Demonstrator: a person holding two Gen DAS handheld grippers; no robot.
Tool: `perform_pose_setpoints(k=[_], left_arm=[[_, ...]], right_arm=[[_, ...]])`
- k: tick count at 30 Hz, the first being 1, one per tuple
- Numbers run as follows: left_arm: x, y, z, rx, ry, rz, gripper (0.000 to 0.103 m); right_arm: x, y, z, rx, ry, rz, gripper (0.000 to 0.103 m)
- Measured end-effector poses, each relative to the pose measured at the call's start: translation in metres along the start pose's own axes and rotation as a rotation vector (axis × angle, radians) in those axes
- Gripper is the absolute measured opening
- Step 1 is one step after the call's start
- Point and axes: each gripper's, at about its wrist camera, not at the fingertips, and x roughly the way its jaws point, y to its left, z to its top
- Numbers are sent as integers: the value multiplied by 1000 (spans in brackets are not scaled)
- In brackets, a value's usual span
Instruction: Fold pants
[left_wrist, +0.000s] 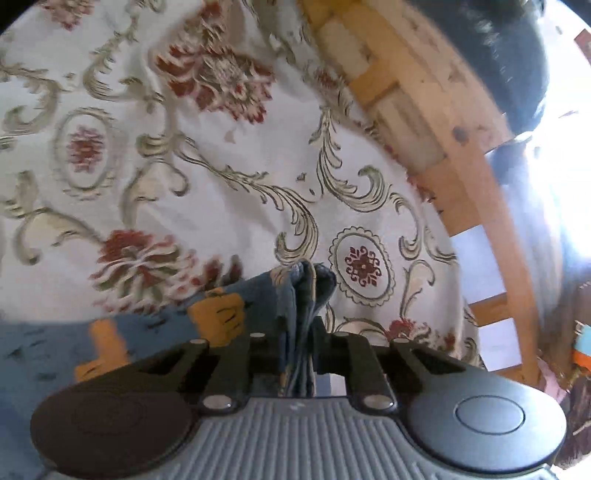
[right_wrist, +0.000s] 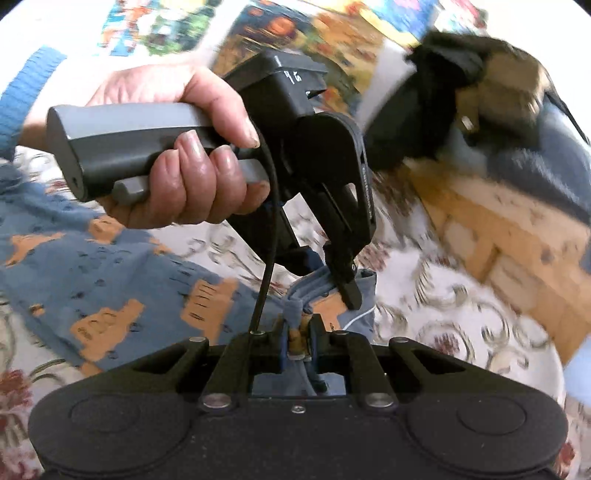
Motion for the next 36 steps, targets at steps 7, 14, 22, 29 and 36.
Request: perform_pose_setpoints(k=[7,14,22,29,36], left_arm=[[-55,62,-45,-94,-94,-28,14],[-54,126,-70,-230,-103,-4,26],[-52,134,-77,-243,-113,-46,56],[-47,132,-77,-276,-102,49,23],[-60,129,-87,-248,-156,64,14]], right_arm=[[-14,48,4,-122,-3,147,12],[6,91,4,-179,95,262,13],[5,98,-5,-214,110,250,33],[9,93,-5,-165,117,253,31],[8,93,-1,-157,102,269,17]])
